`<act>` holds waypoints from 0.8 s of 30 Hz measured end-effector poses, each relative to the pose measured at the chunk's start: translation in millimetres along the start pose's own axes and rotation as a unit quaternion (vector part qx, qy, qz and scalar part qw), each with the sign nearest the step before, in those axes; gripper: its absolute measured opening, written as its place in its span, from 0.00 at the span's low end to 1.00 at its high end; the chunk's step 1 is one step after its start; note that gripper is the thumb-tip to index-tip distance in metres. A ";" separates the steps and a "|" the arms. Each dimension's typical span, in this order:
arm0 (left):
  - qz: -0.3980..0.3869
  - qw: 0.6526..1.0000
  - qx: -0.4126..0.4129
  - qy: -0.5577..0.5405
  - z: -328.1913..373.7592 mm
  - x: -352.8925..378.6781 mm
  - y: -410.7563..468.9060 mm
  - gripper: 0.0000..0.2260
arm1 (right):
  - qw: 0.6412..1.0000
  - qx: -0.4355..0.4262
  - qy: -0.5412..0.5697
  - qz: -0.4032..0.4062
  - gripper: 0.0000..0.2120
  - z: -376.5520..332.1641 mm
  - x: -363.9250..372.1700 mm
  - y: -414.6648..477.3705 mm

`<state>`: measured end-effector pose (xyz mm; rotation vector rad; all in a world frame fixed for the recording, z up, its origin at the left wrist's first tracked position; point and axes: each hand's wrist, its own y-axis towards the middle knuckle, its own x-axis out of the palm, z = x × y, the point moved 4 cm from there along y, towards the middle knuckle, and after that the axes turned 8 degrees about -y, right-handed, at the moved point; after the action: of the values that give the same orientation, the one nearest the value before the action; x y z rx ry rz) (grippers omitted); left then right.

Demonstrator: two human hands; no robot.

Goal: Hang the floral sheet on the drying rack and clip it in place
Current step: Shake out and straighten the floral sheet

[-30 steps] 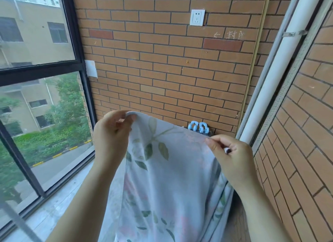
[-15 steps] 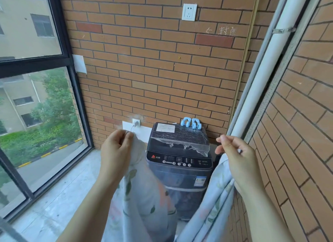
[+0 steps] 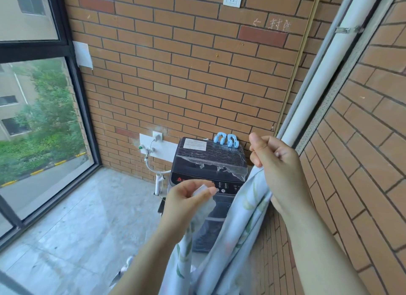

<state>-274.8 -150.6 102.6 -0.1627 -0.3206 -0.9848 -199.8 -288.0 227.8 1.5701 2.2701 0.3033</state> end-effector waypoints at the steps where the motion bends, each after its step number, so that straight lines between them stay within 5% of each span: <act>1: -0.017 1.000 -0.005 -0.005 -0.8 1.9 -1.2 0.07 | 1.000 0.000 0.001 -0.001 0.16 -0.7 2.4 -0.5; 12: -0.178 0.983 -0.019 0.046 -21.5 20.3 -7.1 0.08 | 1.000 -0.005 0.001 -0.004 0.13 -3.9 13.5 -7.1; 15: -0.157 0.986 -0.022 0.046 -21.2 18.4 -7.5 0.04 | 1.000 -0.014 -0.001 0.008 0.13 -3.1 6.9 -5.9; 20: -0.071 0.997 0.017 0.007 -0.3 1.0 -1.2 0.13 | 0.994 -0.016 -0.099 0.037 0.13 14.3 -21.6 0.1; 24: -0.034 0.990 0.128 0.057 30.5 -4.9 1.8 0.15 | 0.982 0.090 -0.099 -0.132 0.26 49.0 -28.0 -2.4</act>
<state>-281.7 -137.3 129.7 0.1389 -0.3468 -1.0069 -172.8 -316.4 187.1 1.2896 2.3611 -0.1260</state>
